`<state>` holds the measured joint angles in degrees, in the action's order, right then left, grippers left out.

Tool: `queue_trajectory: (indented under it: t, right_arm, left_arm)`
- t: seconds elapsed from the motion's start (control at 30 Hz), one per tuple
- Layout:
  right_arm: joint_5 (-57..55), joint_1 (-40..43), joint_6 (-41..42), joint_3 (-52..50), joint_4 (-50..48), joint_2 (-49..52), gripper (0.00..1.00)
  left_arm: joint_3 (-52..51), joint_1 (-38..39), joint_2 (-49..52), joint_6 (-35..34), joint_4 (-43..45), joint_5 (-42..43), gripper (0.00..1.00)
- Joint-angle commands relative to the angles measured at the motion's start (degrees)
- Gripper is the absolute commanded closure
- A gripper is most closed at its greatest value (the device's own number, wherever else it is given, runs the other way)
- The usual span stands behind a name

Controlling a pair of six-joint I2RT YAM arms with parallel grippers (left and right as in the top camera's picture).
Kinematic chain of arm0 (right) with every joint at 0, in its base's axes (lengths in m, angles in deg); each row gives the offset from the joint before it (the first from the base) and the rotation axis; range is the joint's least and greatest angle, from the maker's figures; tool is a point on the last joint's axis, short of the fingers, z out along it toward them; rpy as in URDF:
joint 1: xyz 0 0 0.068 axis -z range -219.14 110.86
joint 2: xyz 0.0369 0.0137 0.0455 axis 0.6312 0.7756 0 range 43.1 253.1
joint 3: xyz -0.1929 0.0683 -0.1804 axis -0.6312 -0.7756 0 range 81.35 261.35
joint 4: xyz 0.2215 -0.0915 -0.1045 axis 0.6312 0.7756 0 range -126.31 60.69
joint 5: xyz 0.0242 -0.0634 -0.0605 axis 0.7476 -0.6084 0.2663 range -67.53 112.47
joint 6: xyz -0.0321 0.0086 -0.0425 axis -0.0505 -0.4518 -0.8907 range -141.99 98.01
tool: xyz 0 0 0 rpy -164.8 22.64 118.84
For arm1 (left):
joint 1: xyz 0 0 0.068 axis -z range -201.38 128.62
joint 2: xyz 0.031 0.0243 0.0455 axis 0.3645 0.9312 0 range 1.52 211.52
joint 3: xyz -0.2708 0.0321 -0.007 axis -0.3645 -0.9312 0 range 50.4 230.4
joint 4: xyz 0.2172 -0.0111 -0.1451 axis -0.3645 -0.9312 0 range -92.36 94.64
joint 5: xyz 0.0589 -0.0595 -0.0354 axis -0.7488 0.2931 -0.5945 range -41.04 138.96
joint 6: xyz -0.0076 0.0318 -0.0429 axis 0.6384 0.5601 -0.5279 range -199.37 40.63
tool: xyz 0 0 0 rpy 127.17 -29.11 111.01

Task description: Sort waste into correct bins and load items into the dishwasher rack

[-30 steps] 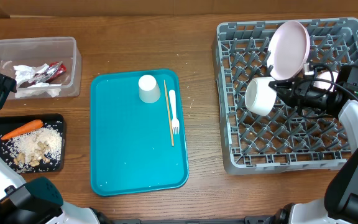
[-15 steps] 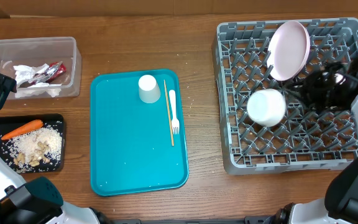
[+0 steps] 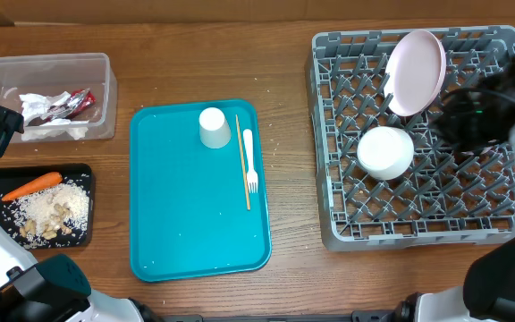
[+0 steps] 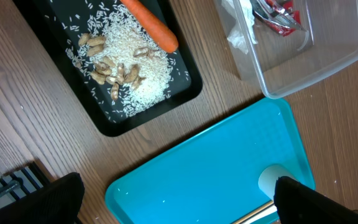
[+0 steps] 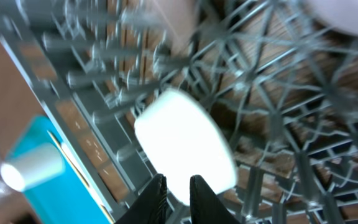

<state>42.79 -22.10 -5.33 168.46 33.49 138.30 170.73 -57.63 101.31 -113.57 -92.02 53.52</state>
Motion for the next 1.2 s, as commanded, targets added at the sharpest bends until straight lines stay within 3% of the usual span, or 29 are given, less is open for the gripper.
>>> queue_trajectory:
  t: [0.0,0.27,0.43,0.57,0.87,1.17]
  right_arm:
    - [-9.53,-8.35,-0.74,-0.33,0.13,-1.79,0.85]
    - [-14.56,-16.65,1.44,-1.97,-1.42,-1.64,0.87]
    - [-15.32,-16.55,1.66,-2.69,-1.75,-1.55,0.85]
    - [-15.26,-16.68,1.64,-5.55,-3.41,-1.05,0.96]
    - [-15.69,-16.59,1.64,-9.92,-7.50,-0.66,0.96]
    - [-23.19,-16.59,4.61,-9.60,-7.78,-0.68,0.96]
  left_arm:
    - [-0.20,-0.11,0.24,-0.52,-0.07,-0.55,0.00]
    - [-0.20,-0.11,0.24,-0.52,-0.07,-0.55,0.00]
    - [-0.20,-0.11,0.24,-0.52,-0.07,-0.55,0.00]
    - [-0.20,-0.11,0.24,-0.52,-0.07,-0.55,0.00]
    - [-0.20,-0.11,0.24,-0.52,-0.07,-0.55,0.00]
    - [-0.20,-0.11,0.24,-0.52,-0.07,-0.55,0.00]
